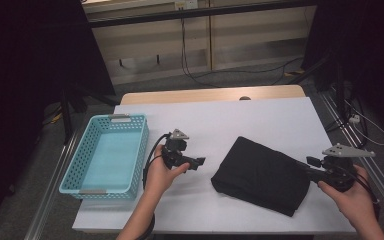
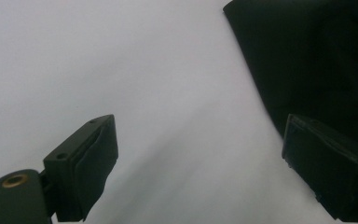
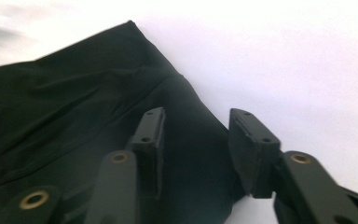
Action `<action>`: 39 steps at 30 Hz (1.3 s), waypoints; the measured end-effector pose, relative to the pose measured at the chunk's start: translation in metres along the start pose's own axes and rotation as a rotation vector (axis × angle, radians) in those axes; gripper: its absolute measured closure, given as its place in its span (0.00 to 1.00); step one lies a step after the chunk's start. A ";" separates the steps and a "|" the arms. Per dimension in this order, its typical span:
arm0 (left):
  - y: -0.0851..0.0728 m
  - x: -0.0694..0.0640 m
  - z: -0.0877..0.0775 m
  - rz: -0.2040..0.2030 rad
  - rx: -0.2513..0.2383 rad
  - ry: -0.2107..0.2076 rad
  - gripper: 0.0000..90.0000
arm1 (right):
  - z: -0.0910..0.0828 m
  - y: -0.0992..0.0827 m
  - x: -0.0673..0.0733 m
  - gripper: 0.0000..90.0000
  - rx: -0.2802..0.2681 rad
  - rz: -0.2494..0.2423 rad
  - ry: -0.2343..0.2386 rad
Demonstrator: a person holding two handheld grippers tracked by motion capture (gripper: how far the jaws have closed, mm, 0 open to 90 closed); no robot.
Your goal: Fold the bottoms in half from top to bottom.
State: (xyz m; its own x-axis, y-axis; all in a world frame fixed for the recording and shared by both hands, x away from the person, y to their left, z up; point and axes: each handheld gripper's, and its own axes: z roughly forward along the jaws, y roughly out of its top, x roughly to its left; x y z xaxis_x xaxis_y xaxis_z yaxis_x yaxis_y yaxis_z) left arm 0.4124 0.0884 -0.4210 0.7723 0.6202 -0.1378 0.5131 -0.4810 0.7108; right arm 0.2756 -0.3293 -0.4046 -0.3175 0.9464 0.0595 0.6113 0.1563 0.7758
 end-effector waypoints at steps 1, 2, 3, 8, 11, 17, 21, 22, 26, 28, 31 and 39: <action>0.000 -0.001 0.000 0.001 0.001 -0.001 0.12 | 0.003 0.000 0.001 0.61 0.008 -0.004 -0.002; 0.000 -0.001 0.000 0.003 0.001 -0.002 0.12 | 0.005 0.000 0.001 0.59 0.012 -0.006 0.000; 0.000 -0.002 0.000 0.003 0.000 -0.005 0.12 | 0.007 0.000 0.003 0.54 0.013 -0.007 0.006; 0.000 -0.007 0.003 0.002 -0.005 -0.013 0.12 | 0.010 -0.001 0.005 0.43 0.006 -0.016 -0.002; -0.001 -0.017 0.008 0.009 0.009 -0.016 0.12 | 0.013 -0.003 0.005 0.34 -0.003 0.004 0.010; -0.005 -0.026 0.013 0.003 0.018 -0.050 0.13 | 0.018 -0.005 0.009 0.27 0.006 -0.003 0.004; -0.007 -0.033 0.017 -0.001 0.025 -0.074 0.17 | 0.019 -0.004 0.011 0.26 0.003 -0.008 0.003; -0.008 -0.035 0.017 0.008 0.034 -0.071 0.19 | 0.019 -0.004 0.011 0.26 0.003 -0.007 0.002; -0.010 -0.039 0.019 0.013 0.048 -0.077 0.23 | 0.018 -0.005 0.011 0.24 0.000 -0.008 -0.001; -0.014 -0.044 0.022 0.012 0.060 -0.084 0.26 | 0.017 -0.006 0.010 0.23 -0.002 -0.007 -0.010; -0.015 -0.045 0.022 0.006 0.062 -0.089 0.27 | 0.018 -0.006 0.010 0.22 -0.003 -0.012 -0.012; -0.019 -0.051 0.025 0.009 0.083 -0.120 0.41 | 0.018 -0.005 0.012 0.21 -0.009 -0.023 -0.010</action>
State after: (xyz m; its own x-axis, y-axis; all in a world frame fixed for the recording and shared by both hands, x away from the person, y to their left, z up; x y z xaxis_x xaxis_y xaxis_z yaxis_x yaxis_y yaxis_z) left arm 0.3726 0.0507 -0.4447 0.8137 0.5395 -0.2164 0.5312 -0.5392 0.6535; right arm 0.2815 -0.3139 -0.4194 -0.3241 0.9453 0.0359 0.5975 0.1751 0.7825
